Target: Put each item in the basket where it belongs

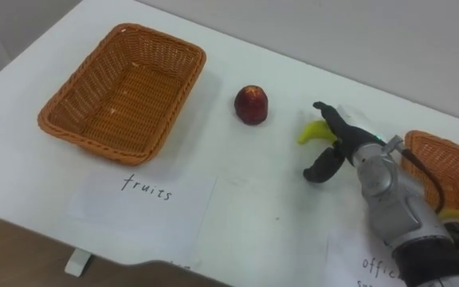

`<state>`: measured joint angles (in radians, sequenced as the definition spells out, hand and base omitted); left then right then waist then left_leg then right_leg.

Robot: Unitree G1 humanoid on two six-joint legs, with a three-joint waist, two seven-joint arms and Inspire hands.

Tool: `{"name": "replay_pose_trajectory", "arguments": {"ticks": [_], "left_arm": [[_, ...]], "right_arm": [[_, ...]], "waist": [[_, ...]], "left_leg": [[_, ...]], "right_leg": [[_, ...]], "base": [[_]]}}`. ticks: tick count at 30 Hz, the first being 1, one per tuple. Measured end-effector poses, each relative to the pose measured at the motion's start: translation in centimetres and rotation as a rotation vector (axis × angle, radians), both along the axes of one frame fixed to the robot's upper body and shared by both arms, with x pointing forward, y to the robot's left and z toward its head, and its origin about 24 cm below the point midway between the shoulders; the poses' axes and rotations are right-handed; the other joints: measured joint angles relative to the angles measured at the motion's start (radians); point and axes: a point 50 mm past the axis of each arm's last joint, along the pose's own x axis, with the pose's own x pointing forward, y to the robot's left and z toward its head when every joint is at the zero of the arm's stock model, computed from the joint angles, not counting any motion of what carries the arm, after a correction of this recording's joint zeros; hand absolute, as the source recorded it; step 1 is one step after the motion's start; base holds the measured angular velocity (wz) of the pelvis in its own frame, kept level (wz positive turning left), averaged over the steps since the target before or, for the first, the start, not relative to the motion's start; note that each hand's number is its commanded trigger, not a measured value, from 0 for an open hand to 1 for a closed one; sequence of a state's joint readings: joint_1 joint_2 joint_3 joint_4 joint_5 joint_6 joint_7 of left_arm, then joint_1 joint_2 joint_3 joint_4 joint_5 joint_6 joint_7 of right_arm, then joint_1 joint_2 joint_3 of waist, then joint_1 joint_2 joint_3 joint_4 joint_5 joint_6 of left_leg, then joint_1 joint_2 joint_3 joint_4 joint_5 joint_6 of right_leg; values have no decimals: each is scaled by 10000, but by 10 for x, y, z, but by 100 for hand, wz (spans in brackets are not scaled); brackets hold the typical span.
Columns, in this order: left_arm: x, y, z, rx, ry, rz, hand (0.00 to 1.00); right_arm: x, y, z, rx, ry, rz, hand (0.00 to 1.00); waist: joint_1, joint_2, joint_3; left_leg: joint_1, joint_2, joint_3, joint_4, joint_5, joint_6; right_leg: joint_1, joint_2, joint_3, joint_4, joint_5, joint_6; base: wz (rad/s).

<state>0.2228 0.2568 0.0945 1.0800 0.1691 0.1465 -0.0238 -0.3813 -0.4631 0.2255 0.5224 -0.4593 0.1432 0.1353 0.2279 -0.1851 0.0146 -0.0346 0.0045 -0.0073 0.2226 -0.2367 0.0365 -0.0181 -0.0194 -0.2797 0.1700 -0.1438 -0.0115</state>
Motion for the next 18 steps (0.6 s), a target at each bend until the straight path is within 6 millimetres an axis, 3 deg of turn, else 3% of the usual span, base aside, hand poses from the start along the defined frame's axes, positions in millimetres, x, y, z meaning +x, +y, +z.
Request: {"name": "replay_pose_trajectory", "arguments": {"ticks": [18], "left_arm": [[2,1,0,170,-52,16,0]], "right_arm": [[7,-1,7,-227,31,41,0]], "waist": [[-31,-11,-16]], "left_leg": [[-261,-21,-111,203,8,-5]], "right_leg": [[-171,-97,-236,6,5,-8]], "base": [[2]]}}
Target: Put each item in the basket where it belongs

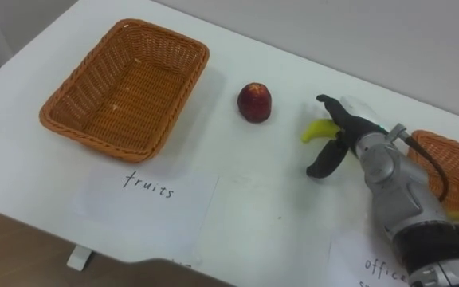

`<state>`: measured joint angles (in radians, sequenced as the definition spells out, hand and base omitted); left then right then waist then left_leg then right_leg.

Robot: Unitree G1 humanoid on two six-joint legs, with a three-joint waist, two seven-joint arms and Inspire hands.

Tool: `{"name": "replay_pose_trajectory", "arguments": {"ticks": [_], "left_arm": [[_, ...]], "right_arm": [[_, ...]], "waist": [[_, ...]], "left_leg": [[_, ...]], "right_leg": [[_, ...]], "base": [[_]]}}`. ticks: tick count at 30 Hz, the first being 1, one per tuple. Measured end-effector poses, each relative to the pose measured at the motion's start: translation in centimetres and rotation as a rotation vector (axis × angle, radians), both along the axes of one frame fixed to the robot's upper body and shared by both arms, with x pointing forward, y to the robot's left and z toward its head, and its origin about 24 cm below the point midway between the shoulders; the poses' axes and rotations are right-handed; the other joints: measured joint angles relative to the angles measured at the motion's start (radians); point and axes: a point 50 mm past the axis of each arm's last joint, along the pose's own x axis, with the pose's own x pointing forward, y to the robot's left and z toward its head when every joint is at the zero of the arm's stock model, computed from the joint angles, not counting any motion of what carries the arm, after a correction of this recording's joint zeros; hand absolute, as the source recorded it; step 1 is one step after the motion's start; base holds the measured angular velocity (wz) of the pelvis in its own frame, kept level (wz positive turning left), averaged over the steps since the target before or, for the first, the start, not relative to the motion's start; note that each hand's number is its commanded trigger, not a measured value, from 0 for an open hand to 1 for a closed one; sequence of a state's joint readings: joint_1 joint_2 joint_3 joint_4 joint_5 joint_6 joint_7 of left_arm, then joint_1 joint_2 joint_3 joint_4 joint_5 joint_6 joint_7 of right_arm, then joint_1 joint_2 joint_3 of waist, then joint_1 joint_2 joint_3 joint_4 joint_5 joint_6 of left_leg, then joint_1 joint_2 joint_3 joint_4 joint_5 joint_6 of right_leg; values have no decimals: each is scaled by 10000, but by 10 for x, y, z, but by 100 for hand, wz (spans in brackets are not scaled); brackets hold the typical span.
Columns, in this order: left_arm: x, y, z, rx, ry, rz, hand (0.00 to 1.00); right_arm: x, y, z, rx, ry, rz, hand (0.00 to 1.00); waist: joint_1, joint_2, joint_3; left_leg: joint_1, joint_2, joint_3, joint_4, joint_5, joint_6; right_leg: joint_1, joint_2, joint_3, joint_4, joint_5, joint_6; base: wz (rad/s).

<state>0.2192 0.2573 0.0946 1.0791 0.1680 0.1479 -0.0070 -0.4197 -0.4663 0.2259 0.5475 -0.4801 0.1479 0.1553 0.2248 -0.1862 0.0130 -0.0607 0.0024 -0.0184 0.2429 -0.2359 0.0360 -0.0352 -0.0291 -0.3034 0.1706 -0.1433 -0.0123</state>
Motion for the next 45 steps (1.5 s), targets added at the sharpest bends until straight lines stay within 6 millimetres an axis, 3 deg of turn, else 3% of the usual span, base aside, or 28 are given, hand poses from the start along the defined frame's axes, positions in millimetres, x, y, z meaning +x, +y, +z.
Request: {"name": "replay_pose_trajectory", "arguments": {"ticks": [12,30,45], "left_arm": [[5,1,1,241,10,43,0],[9,2,2,323,-43,40,0],[8,1,2,120,201,-141,0]], "right_arm": [[-1,-3,-2,-307,95,-73,0],[-3,-23,-15,624,1295,-1108,0],[-8,-38,-26,1552,2765,-1747,0]], "waist": [[-21,19,5],[13,69,-119],[36,26,-59]], "left_leg": [[8,-7,-92,-15,0,0],[42,-14,-149,73,4,-3],[25,-34,-455,127,20,-33]], "right_leg": [[84,-20,-239,-12,2,-1],[187,14,-284,-18,3,-2],[325,14,-579,-11,10,-14]], "base": [[2],[1],[5]]}}
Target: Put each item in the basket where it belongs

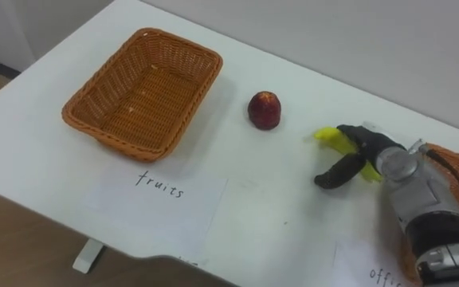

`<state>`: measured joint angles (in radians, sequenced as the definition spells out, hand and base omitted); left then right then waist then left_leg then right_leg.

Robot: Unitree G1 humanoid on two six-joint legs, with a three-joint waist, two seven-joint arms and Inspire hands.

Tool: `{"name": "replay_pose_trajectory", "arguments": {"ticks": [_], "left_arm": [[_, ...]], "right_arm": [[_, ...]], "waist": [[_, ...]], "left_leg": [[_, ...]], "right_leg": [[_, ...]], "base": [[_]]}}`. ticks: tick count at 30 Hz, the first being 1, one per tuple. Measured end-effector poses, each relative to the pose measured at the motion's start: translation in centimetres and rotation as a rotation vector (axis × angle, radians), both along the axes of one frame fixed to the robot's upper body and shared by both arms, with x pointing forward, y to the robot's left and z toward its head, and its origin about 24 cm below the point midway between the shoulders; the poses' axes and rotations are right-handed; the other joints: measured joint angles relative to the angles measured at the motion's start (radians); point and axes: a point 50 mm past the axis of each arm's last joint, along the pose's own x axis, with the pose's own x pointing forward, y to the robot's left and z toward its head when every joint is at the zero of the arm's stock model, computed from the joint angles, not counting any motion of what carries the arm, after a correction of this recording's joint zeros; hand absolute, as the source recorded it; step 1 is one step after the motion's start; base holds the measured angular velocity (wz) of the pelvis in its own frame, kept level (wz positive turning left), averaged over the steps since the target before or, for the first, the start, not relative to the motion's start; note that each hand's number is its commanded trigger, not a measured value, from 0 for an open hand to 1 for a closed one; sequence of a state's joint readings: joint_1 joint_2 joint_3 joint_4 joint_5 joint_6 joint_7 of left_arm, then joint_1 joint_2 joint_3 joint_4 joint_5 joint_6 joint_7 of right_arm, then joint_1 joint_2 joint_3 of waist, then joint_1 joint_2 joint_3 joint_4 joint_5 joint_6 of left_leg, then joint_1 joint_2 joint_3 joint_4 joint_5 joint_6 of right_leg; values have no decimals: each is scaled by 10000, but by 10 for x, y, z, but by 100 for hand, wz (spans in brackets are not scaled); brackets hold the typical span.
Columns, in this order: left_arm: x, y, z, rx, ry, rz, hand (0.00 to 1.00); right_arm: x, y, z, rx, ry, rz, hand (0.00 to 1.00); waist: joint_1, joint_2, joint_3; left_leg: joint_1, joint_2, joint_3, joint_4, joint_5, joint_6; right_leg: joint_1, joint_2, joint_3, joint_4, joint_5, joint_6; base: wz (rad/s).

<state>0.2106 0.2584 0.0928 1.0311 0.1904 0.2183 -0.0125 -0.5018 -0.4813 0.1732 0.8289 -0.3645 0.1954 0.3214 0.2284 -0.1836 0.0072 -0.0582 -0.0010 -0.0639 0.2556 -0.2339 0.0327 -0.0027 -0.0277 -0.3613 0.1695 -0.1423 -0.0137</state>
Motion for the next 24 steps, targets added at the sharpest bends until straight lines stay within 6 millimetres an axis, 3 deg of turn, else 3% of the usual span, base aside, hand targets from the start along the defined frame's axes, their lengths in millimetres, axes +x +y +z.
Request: {"name": "replay_pose_trajectory", "arguments": {"ticks": [16,17,18,24], "left_arm": [[8,2,1,-63,-356,-193,0],[9,2,2,-90,-369,-203,0],[9,2,2,-98,-374,-207,0],[14,5,4,-49,-480,-480,0]], "right_arm": [[-4,-6,-4,286,408,-111,0],[-4,-6,-4,286,401,-118,27],[-4,-6,-4,287,400,-119,100],[-2,-7,0,-83,151,-111,100]], "waist": [[17,-63,32],[18,-66,30],[17,-67,29],[13,-85,16]], "left_leg": [[-11,-35,-128,41,-2,-2],[-14,-38,-132,44,-1,-1],[-13,-39,-133,45,-1,-1],[-9,-40,-139,115,0,0]], "right_leg": [[68,-19,-253,-8,4,-7],[68,-21,-253,-8,4,-7],[69,-23,-253,-8,4,-7],[73,-29,-240,-2,4,-6]], "base": [[2],[0],[0],[0]]}}
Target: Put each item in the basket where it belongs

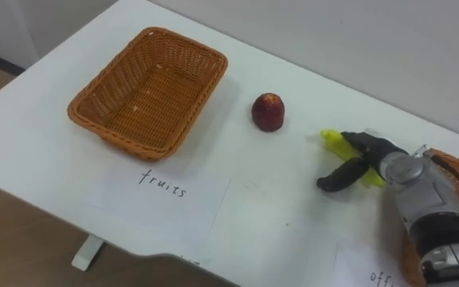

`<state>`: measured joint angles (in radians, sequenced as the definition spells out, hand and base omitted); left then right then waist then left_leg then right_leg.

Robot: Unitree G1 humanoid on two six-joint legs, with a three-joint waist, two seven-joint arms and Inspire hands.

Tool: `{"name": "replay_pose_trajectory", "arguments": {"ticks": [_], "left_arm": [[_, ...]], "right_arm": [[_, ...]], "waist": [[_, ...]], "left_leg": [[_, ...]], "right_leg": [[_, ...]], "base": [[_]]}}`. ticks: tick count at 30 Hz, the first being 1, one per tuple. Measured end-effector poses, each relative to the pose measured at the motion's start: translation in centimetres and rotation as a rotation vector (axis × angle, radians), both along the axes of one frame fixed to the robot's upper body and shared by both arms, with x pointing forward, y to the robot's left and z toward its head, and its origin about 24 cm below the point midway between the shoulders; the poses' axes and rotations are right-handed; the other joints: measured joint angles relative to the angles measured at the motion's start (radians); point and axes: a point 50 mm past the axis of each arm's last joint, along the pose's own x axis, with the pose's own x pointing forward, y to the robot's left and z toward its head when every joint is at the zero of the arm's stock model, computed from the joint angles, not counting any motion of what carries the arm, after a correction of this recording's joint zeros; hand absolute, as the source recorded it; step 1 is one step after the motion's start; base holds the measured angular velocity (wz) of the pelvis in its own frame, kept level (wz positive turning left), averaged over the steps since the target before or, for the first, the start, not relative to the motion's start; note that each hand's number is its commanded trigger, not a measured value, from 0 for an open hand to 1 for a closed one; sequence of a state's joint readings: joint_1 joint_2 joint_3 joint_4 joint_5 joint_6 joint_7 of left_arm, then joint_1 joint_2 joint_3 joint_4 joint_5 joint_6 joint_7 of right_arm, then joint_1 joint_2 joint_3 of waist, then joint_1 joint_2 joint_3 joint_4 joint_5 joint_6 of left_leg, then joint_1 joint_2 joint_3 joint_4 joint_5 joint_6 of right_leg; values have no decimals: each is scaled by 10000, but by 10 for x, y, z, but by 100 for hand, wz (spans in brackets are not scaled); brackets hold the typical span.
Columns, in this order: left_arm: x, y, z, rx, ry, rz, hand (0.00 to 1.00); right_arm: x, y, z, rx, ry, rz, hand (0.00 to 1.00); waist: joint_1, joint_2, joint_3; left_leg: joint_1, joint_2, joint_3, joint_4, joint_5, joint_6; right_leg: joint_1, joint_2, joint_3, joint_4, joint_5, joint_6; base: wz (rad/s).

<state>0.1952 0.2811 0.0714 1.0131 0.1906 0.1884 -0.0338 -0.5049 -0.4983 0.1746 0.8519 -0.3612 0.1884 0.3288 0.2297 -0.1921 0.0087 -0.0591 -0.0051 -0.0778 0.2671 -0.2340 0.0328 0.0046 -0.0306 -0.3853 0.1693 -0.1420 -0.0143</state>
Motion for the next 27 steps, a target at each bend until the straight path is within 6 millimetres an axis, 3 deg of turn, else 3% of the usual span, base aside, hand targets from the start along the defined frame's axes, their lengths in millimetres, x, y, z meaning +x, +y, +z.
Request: {"name": "replay_pose_trajectory", "arguments": {"ticks": [13,27], "left_arm": [[2,2,1,96,-131,-45,0],[-2,1,1,74,-80,-40,0]], "right_arm": [[0,-1,4,-718,-257,214,100],[-4,3,-1,60,530,520,100]], "waist": [[20,17,7],[133,35,22]], "left_leg": [[74,0,45,15,1,0],[356,19,225,-179,2,-2]], "right_leg": [[13,28,256,-7,0,0],[160,76,576,-1,7,-11]], "base": [[0],[-5]]}}
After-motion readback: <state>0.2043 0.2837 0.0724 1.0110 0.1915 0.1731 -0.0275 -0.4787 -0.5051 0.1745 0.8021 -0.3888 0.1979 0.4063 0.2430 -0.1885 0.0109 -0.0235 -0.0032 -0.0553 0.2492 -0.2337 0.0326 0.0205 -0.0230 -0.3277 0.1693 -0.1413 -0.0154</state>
